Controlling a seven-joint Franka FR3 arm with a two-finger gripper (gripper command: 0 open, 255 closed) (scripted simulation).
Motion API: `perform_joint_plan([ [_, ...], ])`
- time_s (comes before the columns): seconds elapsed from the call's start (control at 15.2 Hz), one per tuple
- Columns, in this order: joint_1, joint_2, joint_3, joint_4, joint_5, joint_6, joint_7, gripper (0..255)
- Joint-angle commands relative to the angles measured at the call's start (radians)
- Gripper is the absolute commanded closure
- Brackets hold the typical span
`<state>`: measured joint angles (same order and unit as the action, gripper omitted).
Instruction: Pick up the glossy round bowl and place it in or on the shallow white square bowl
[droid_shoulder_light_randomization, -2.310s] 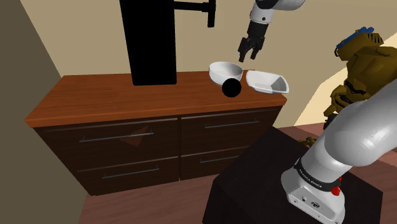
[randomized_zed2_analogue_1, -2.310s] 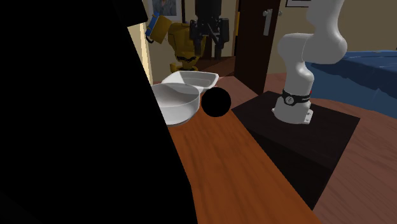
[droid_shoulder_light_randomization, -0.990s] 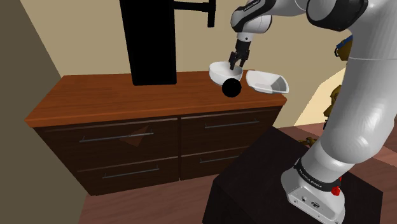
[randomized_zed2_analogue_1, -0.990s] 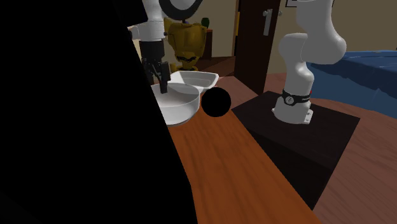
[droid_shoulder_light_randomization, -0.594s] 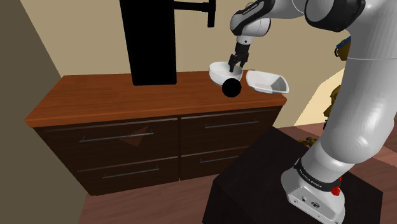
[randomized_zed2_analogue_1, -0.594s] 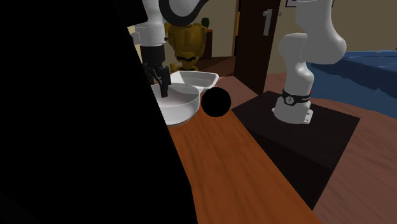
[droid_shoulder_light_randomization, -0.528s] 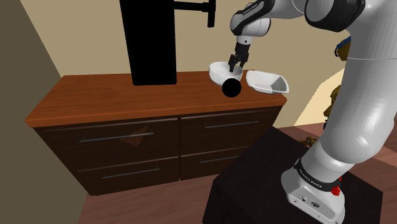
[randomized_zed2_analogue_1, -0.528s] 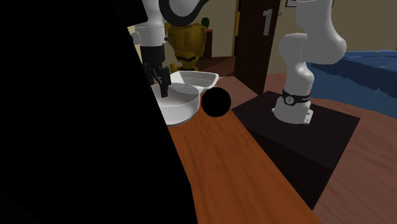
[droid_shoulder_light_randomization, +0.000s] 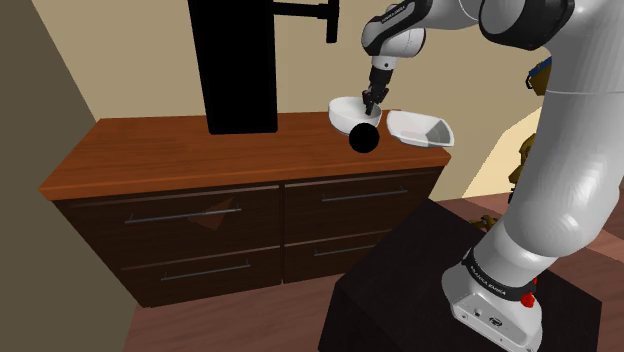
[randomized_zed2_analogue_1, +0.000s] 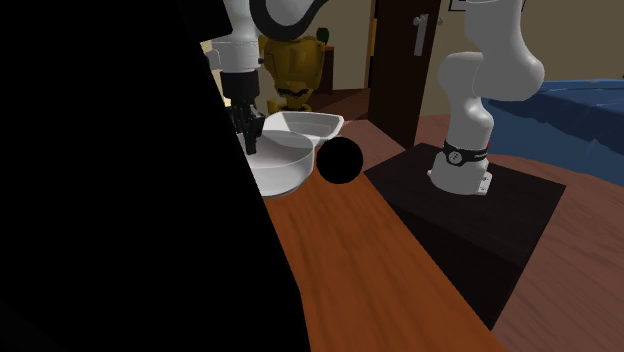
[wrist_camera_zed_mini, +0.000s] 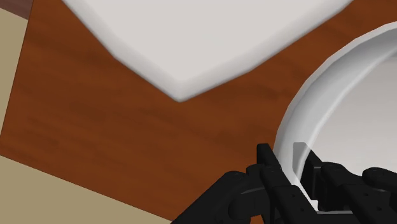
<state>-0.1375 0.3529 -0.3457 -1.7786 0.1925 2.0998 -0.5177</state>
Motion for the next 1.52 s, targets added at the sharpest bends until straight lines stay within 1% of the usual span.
perform_joint_plan([
  [0.0,0.0,0.001,0.0,0.0,0.0,0.0,0.0,255],
  [0.26,0.0,0.001,0.0,-0.001,0.0,0.0,0.0,255],
  [1.45,0.004,-0.071,-0.014,0.147,-0.039,-0.213,0.033,255],
])
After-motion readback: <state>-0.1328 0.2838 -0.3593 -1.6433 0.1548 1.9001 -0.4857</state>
